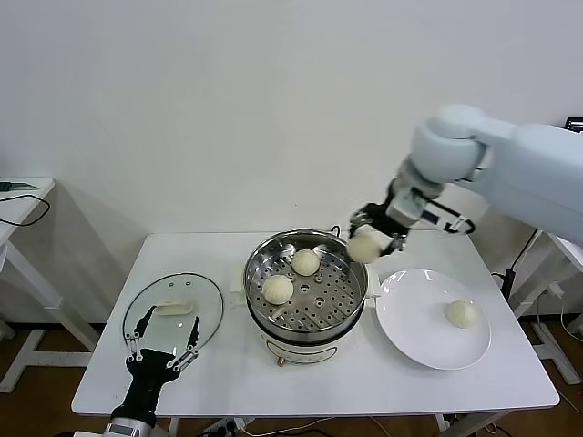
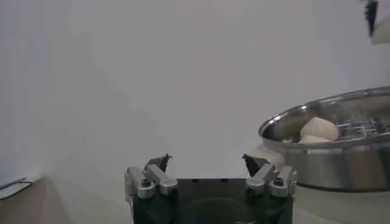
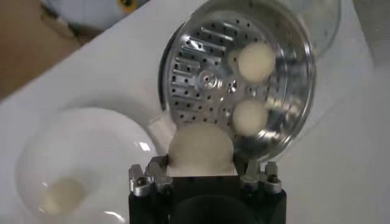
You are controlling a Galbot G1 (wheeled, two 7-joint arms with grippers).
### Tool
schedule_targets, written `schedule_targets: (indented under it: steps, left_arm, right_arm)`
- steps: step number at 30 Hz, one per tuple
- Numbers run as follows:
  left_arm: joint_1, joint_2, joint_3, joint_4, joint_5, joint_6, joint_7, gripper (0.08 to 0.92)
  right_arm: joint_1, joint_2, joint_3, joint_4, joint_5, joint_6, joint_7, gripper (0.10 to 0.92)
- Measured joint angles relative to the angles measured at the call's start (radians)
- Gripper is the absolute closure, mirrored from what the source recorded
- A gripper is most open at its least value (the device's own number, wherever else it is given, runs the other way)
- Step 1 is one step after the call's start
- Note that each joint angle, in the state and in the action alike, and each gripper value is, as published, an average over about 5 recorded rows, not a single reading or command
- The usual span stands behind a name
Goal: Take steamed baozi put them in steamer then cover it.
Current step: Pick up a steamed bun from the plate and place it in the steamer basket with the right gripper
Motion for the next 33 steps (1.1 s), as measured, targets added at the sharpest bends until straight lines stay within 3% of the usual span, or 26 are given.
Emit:
schedule_targets:
  steps: [11, 33]
  left_arm:
    - [-0.012, 0.001, -0.018, 0.019, -0.007, -0.004, 0.003, 0.177]
    - [-0.042, 0.004, -0.028, 0.058, -0.016, 0.0, 0.008, 0.177]
  right_arm:
    - [-0.051, 0.122, -0.041, 0.001, -0.107, 0.138, 0.083, 0.321]
    - [-0.165, 0.227, -0.068, -0.025, -0.111, 0.167, 0.087, 0.321]
